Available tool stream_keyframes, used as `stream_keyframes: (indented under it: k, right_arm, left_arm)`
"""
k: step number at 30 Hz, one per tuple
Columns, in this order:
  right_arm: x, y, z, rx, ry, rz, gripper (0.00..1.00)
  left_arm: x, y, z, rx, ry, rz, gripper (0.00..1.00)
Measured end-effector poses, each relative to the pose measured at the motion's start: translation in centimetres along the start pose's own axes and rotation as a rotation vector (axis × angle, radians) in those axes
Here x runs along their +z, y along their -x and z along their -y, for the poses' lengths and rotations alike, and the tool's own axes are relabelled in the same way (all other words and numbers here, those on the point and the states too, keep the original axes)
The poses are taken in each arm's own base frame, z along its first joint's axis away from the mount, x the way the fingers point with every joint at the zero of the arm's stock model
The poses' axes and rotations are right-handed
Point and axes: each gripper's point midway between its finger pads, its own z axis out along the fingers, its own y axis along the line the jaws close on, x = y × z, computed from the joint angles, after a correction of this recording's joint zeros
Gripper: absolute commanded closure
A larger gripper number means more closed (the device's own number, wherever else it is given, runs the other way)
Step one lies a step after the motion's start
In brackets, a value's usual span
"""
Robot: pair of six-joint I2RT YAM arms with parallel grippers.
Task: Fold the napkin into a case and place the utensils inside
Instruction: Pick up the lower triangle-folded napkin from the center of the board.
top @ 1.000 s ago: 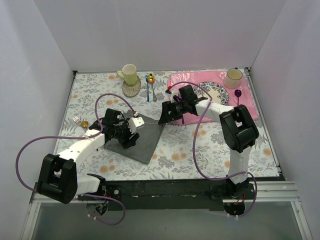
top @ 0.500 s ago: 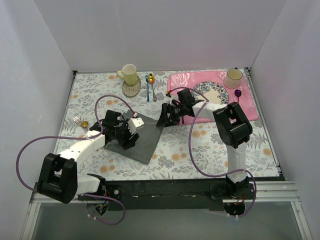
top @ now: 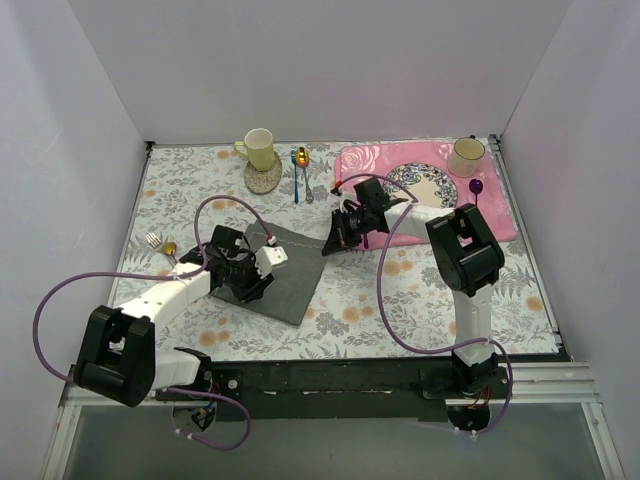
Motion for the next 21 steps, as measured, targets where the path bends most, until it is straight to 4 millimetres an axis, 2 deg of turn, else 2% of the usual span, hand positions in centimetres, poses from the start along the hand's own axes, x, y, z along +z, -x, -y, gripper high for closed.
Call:
stream_keyframes:
  k: [6, 10, 16, 19, 21]
  right_arm:
    - [0.5, 0.6, 1.8, -0.134, -0.058, -0.023, 0.99]
    - [0.7, 0.5, 2.0, -0.173, -0.046, -0.040, 0.99]
    - [0.6, 0.4, 2.1, -0.254, -0.036, -0.052, 0.99]
    - [0.5, 0.5, 2.0, -0.317, -0.033, -0.068, 0.99]
    - [0.4, 0.5, 2.1, -0.357, -0.029, -0.082, 0.96]
  left_arm:
    - [1.1, -2.3, 1.5, 0.003, -0.084, -0.097, 0.78]
    - [1.6, -1.7, 2.2, 0.050, -0.114, -0.114, 0.84]
    - [2.0, -1.0, 4.6, 0.098, -0.199, -0.139, 0.85]
    - [2.0, -0.7, 5.7, 0.088, -0.250, -0.154, 0.76]
    - [1.6, -0.1, 6.4, 0.056, -0.291, -0.153, 0.61]
